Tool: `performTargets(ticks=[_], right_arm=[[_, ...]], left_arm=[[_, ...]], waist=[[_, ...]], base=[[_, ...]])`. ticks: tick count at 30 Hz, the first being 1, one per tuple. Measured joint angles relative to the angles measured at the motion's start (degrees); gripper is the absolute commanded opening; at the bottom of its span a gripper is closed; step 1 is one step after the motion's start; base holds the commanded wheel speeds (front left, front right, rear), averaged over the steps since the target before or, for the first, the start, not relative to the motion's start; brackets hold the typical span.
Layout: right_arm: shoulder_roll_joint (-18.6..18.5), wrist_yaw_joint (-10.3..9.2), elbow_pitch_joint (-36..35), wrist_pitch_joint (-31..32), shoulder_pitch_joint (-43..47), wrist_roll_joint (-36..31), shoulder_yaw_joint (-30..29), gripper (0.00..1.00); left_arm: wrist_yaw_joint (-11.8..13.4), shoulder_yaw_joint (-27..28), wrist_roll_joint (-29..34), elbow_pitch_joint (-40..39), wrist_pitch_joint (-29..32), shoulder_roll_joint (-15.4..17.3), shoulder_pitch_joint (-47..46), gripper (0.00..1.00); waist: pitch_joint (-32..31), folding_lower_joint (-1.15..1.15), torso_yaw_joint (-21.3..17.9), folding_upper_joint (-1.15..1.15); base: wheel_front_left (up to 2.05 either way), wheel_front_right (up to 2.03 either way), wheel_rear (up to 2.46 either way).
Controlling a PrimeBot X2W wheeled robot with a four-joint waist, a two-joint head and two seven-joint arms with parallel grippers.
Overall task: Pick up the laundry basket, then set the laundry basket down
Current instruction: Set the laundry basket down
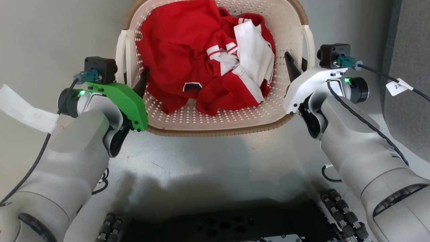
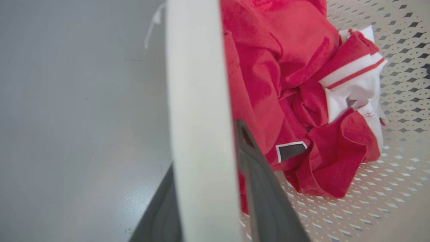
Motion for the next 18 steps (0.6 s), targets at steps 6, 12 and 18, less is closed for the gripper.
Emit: performTargets(ticks=[6,12,18], right_arm=[[-1.6,-1.33,0.1,0.0,-0.4,-1.2,-0.6,0.37],[-3.0,-1.77,1.1,0.0,-0.5,-1.2,-1.1,1.00],[-2.9,-1.77,1.3,0.0,-0.5,-1.5,-1.2,1.00]], left_arm=[[-0.8,-0.6,0.2,0.1,0.0,0.5,-0.4,1.00],[-1.1,-1.4,0.3,0.1,-0.2,0.7,-0.6,1.00],[-1.1,-1.5,0.3,0.2,-0.2,0.7,-0.6,1.00]], waist=[[0.1,0.00,0.0,0.00],[-0.1,0.00,0.0,0.00],[-0.3,-0.01,0.0,0.00]], base=[[0.00,0.00,0.00],[0.00,0.00,0.00],[0.00,0.00,0.00]])
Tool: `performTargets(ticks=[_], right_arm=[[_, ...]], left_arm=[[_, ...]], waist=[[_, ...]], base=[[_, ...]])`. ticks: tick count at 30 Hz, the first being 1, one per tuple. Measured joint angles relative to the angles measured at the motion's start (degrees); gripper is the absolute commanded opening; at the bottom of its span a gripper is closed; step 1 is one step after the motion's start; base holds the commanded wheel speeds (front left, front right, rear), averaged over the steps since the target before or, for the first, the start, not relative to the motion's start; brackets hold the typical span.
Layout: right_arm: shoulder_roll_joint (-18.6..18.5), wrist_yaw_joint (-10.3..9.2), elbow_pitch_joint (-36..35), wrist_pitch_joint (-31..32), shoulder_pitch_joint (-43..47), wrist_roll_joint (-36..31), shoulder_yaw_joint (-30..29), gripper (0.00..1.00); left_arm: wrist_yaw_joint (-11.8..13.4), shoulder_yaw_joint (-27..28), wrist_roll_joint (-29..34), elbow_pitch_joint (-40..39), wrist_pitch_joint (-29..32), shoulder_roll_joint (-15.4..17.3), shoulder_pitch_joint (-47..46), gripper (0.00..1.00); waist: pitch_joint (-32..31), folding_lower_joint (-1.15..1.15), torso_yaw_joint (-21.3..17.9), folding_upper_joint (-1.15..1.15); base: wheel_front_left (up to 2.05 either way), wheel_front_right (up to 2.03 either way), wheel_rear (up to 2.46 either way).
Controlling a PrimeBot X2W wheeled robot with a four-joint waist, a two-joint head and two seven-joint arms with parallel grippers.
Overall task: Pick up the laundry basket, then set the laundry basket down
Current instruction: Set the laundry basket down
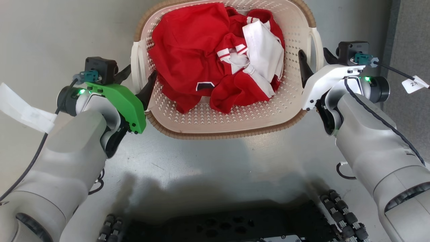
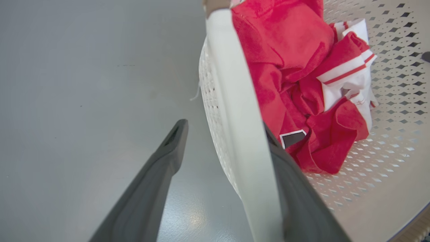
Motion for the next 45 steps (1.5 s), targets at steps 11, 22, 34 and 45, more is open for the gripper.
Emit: performTargets(ticks=[11,22,34,45], right_arm=[[0.2,0.02,-1.1,0.0,0.0,-0.5,-0.5,1.00],[0.3,0.69,-4.2,0.0,2.0,-0.4,-2.9,1.00],[-1.0,2.36,-13.1,0.0,4.4,-2.5,-6.0,1.00],[-2.1,2.31,-23.8,0.0,9.2,-6.2,-10.2,1.00]], left_arm=[[0.0,1.3,0.0,0.5,0.0,0.6,0.1,1.00],[0.0,6.8,0.3,-0.5,0.0,1.5,3.0,1.00],[0.0,16.5,2.1,-7.0,0.0,3.4,5.0,1.00],[0.0,26.6,8.7,-12.1,0.0,6.2,11.5,1.00]], waist=[[-2.5,0.00,-0.2,0.00],[-8.3,0.00,-0.9,0.00],[-17.9,0.00,-1.1,-0.01],[-26.5,-0.01,-0.9,-0.01]], base=[[0.00,0.00,0.00],[0.00,0.00,0.00],[0.00,0.00,0.00],[0.00,0.00,0.00]])
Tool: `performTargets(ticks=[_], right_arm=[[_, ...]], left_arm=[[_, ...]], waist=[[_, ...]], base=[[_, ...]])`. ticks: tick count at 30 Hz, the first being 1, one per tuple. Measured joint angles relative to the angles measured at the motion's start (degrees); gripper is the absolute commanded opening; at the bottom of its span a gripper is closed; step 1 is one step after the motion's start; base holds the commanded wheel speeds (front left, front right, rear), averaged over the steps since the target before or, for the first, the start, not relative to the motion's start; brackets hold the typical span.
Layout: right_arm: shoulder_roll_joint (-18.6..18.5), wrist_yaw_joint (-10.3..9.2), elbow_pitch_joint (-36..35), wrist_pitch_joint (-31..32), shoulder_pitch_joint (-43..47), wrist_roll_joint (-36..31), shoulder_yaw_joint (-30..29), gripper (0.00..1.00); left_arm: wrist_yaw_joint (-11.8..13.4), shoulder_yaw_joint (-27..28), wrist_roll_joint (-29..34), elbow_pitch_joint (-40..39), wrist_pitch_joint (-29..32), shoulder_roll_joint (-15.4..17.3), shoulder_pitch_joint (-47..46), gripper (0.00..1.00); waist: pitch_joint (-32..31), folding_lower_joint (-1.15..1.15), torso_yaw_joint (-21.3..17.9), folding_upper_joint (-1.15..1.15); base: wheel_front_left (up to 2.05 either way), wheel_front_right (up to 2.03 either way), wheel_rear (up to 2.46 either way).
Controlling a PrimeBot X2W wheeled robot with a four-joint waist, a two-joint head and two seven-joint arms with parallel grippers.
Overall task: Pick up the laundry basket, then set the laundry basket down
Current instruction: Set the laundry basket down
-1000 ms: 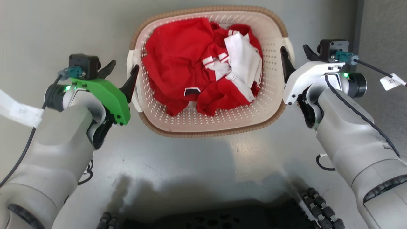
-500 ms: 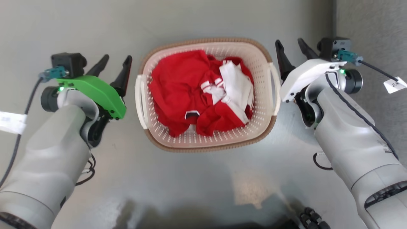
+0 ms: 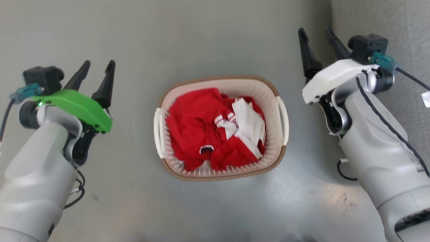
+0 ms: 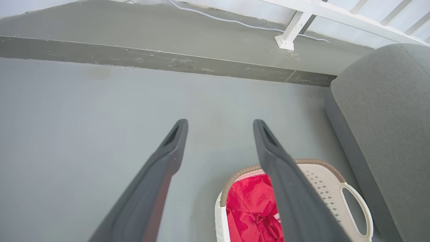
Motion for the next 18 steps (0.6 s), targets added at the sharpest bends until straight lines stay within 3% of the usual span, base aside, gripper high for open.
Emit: performTargets(ticks=[11,18], right_arm=[[-1.5,-2.30,-10.4,0.0,10.4,-4.0,-5.8,1.00],[-1.4,-2.46,-17.3,0.0,18.0,-6.4,-7.7,1.00]], left_arm=[[0.0,14.7,4.8,-7.3,0.0,-0.8,9.6,1.00],[0.0,18.7,11.4,-13.9,0.0,-2.4,17.6,1.00]], waist=[[-8.6,0.00,0.8,0.00],[-14.1,0.00,1.7,0.00]], base=[[0.00,0.00,0.00],[0.00,0.00,0.00]])
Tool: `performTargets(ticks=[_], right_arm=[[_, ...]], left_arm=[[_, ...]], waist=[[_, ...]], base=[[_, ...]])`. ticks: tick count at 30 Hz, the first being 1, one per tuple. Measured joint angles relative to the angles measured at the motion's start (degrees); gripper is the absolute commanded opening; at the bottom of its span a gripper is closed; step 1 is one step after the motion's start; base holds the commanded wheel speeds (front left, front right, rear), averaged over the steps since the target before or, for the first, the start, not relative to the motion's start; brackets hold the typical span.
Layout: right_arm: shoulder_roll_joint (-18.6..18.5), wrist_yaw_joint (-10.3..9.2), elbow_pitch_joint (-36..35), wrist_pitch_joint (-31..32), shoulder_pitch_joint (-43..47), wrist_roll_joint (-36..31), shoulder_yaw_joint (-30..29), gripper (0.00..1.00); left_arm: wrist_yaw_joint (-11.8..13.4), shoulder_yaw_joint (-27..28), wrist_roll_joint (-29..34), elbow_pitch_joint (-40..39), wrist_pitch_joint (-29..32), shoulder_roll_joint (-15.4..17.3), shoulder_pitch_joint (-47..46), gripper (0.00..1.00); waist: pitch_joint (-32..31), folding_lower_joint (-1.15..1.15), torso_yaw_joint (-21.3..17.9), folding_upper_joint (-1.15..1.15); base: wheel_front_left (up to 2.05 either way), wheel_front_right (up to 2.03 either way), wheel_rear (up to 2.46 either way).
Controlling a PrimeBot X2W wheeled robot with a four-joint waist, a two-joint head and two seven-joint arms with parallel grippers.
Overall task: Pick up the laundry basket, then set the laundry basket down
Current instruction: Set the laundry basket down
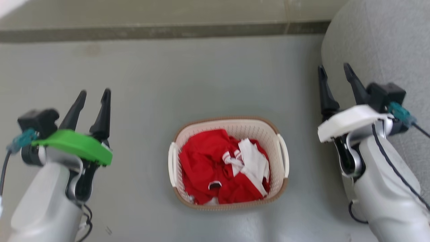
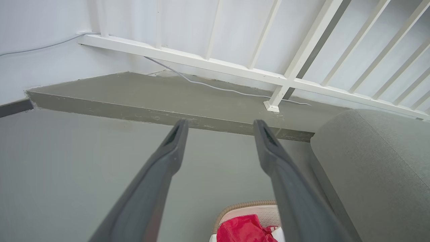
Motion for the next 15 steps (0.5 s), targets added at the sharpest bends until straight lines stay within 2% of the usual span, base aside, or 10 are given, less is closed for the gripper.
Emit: performTargets(ticks=[6,15], right_arm=[[1.6,-0.73,-3.5,0.0,7.2,-0.5,-2.6,1.00],[1.6,-0.53,-5.9,0.0,13.7,-2.1,-3.5,1.00]], left_arm=[[0.0,5.8,3.3,-3.6,0.0,-0.8,7.2,1.00],[0.0,8.5,7.9,-7.4,0.0,-2.6,15.4,1.00]], waist=[[-4.7,0.00,0.5,0.00],[-10.8,0.00,0.6,0.00]], base=[[0.00,0.00,0.00],[0.00,0.00,0.00]])
